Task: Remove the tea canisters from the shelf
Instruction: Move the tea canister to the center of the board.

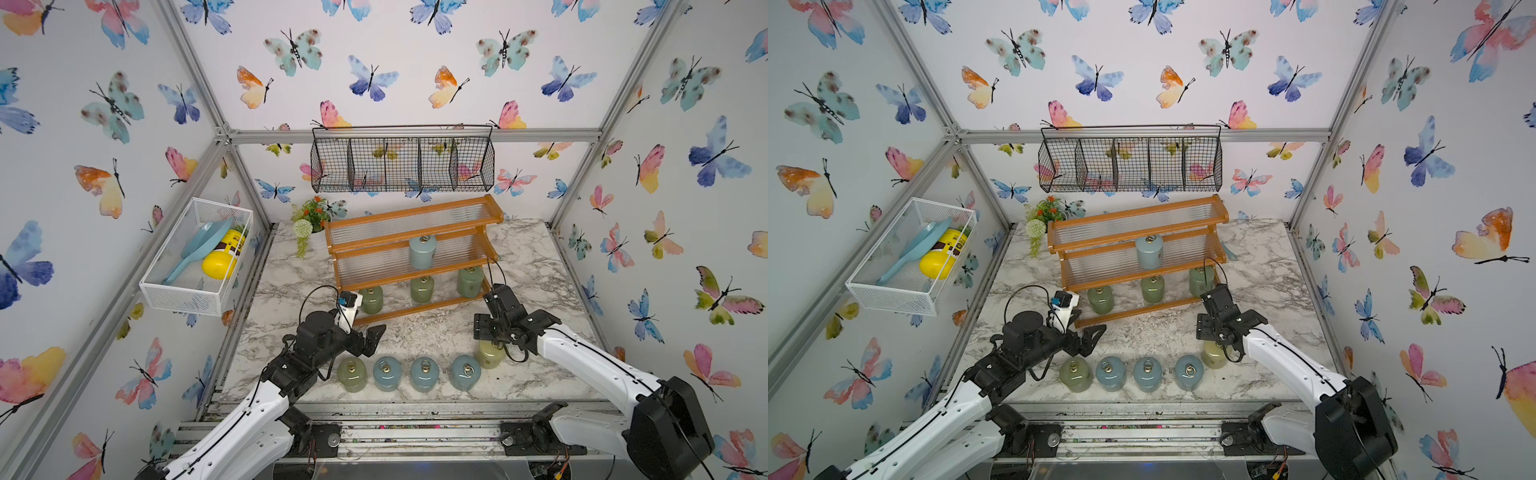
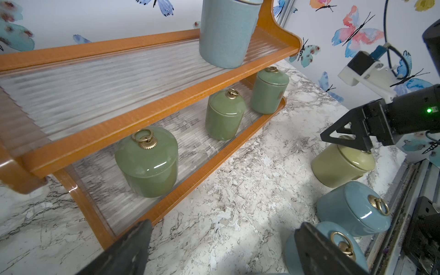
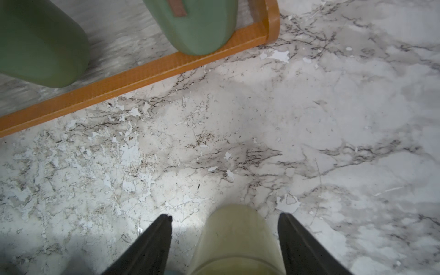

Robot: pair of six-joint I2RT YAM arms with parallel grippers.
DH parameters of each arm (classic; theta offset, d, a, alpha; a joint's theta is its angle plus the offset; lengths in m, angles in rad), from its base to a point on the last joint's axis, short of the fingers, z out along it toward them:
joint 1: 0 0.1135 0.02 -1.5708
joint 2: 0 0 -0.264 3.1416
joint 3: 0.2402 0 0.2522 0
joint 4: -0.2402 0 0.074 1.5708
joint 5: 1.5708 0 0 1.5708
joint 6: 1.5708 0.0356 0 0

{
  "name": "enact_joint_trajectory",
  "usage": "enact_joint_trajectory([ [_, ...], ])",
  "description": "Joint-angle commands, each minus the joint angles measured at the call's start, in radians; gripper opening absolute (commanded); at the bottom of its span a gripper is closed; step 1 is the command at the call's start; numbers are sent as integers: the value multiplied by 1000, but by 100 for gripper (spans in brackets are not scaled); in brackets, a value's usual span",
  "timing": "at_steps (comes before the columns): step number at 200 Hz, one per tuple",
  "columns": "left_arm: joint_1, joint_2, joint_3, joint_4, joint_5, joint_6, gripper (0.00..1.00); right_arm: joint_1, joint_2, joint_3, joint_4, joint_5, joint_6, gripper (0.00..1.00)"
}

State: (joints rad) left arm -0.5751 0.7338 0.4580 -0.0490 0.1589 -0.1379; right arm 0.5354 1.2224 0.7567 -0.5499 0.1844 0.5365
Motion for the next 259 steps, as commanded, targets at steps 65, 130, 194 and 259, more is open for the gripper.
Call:
enact_joint_trajectory([
  [65, 8, 32, -8, 34, 30, 12, 98, -4, -37, -35, -146, -65, 70, 73],
  [130, 9, 40, -7, 40, 36, 14, 98, -4, -24, -22, -227, -23, 106, 77],
  [194, 8, 35, -8, 38, 32, 10, 98, -4, 7, 66, -263, -60, 43, 89],
  [259, 8, 37, -10, 42, 35, 9, 98, -3, 21, 45, -340, -49, 91, 89],
])
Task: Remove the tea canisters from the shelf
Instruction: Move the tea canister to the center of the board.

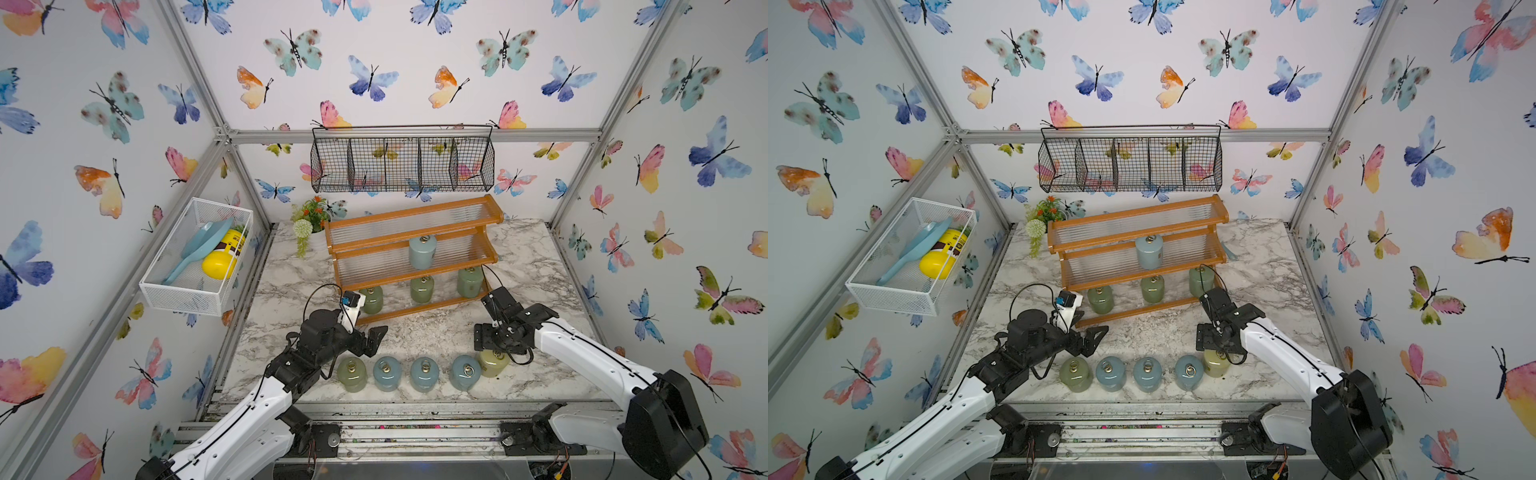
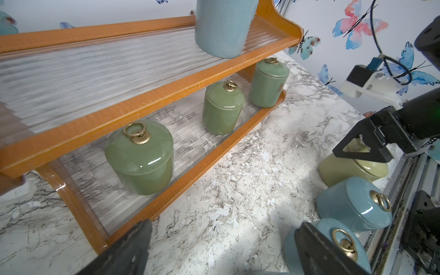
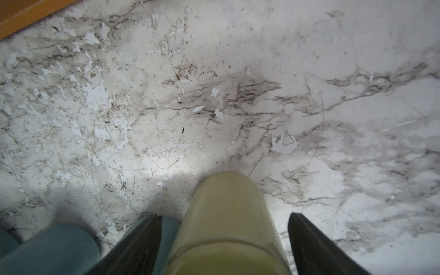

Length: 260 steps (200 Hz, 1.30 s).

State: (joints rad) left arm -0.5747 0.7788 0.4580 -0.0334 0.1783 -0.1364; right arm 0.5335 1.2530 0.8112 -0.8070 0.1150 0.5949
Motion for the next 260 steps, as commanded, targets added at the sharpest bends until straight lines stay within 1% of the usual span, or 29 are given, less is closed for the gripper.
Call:
enact_joint_trajectory([
  [1, 8, -9, -11, 27, 15, 8, 99, -1, -10, -10, -85, 21, 34, 89],
  [47, 8, 4, -14, 39, 27, 8, 98, -1, -53, -25, -172, 77, 77, 90],
  [80, 8, 4, -15, 43, 32, 8, 98, -1, -74, -49, -177, 40, 92, 90],
  [115, 8, 6, -19, 53, 37, 5, 98, 0, -110, -87, -139, -54, 80, 87],
  [166, 8, 14, -22, 61, 41, 2, 99, 1, -151, -104, -164, -94, 80, 86],
  [237, 9, 14, -19, 58, 37, 1, 98, 7, -149, -110, -172, -104, 88, 85],
  [260, 8, 13, -21, 58, 37, 1, 98, 8, -139, -104, -197, -83, 89, 85],
])
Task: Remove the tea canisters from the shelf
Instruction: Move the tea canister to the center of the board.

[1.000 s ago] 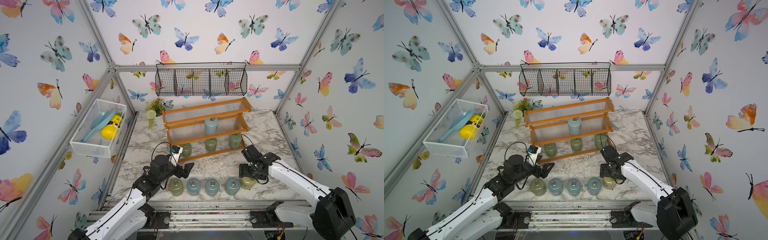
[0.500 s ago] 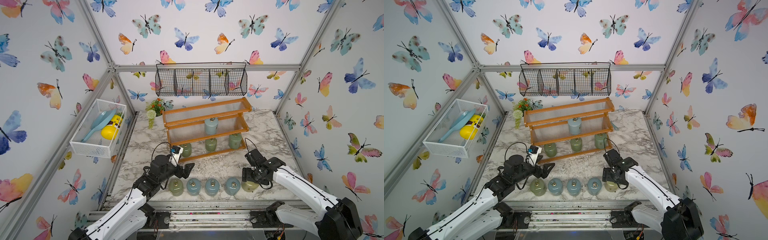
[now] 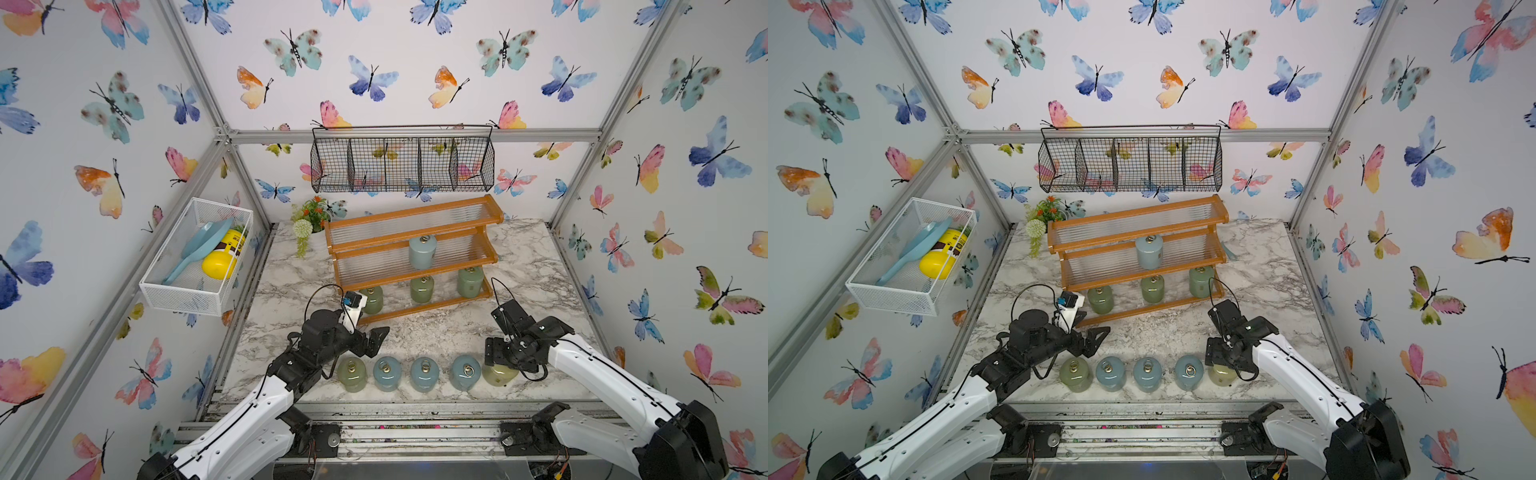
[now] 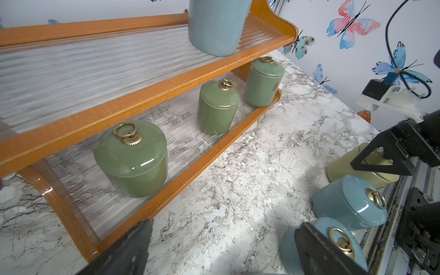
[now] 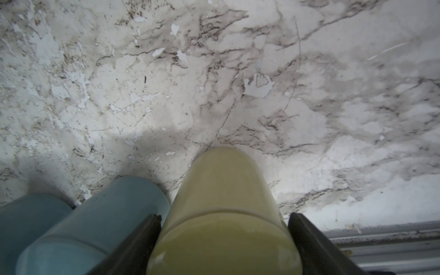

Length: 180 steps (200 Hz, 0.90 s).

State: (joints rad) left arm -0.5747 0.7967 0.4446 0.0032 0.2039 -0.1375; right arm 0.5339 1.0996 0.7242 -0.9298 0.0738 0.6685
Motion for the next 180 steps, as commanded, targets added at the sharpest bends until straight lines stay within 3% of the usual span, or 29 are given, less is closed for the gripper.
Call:
enact_joint_trajectory([
  [1, 8, -4, -8, 21, 11, 3, 98, 8, 14, -17, -75, -42, 16, 85],
  [30, 8, -4, -9, 23, 9, 1, 98, 8, -9, -14, -57, -40, 26, 89],
  [40, 8, -4, -9, 23, 9, 1, 98, 8, -10, -5, -56, -35, 27, 100],
  [138, 8, -18, 2, 5, -14, -1, 98, 8, 69, 290, -82, 105, -64, 100],
  [180, 8, -7, 20, -3, -23, -3, 99, 6, 63, 368, 67, 117, -174, 100],
])
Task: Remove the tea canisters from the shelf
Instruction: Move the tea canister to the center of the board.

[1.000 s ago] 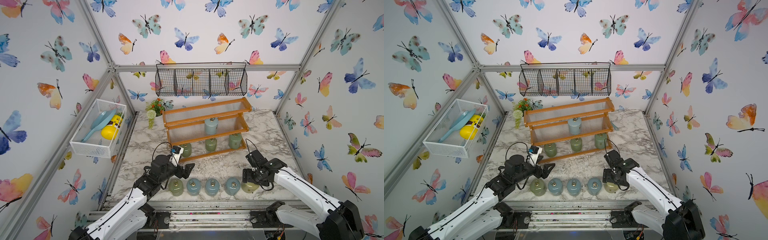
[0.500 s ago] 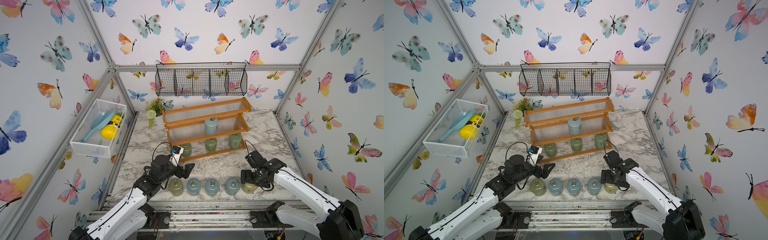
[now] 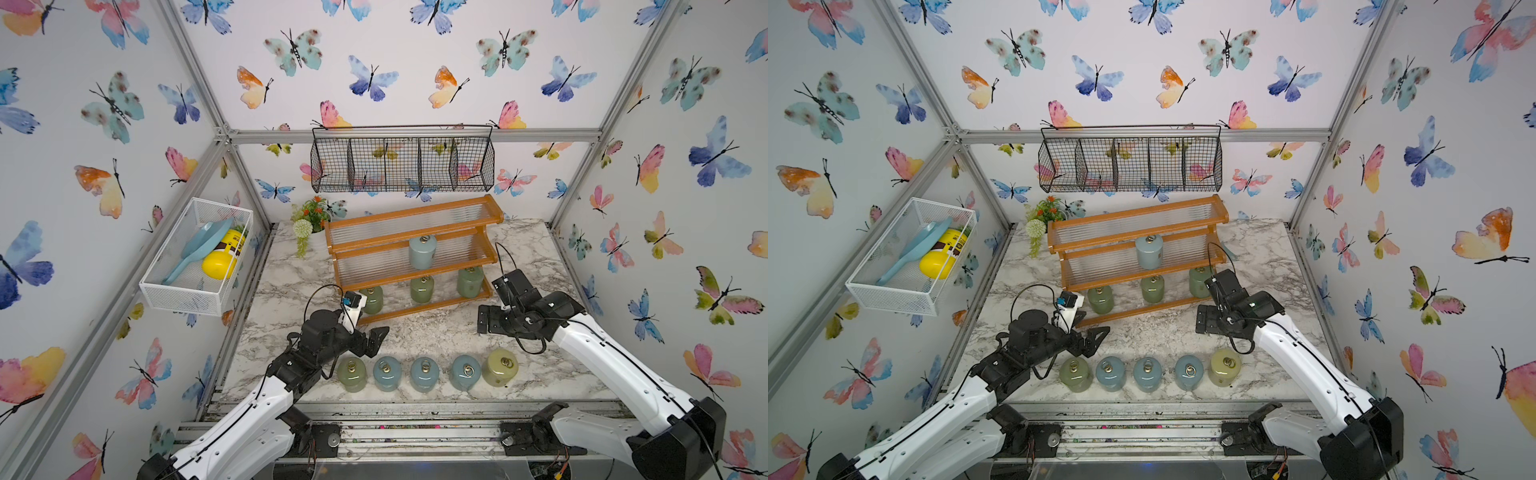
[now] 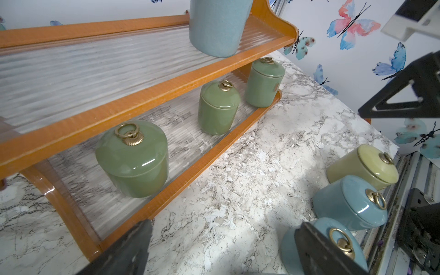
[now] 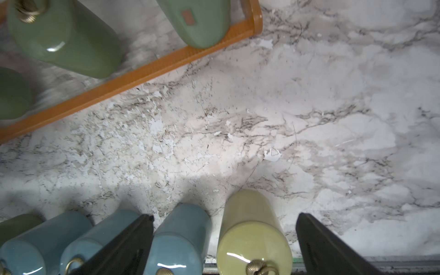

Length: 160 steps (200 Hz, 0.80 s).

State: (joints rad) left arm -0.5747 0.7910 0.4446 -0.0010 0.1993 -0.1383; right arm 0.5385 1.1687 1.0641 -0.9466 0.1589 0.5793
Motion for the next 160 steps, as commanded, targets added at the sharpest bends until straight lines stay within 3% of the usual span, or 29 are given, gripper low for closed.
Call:
enact_joint_trajectory([
  [1, 8, 0, 20, 2, -18, -2, 98, 2, -7, 27, 90, 32, -88, 100],
  [57, 8, 62, 89, 4, -2, 15, 98, 2, -77, -41, 402, 13, -203, 99],
  [93, 4, 174, 157, 61, -23, 8, 98, 2, -44, -54, 487, 17, -259, 99],
  [160, -128, 439, 368, 170, -244, 76, 98, -15, -36, -101, 594, -4, -274, 99],
])
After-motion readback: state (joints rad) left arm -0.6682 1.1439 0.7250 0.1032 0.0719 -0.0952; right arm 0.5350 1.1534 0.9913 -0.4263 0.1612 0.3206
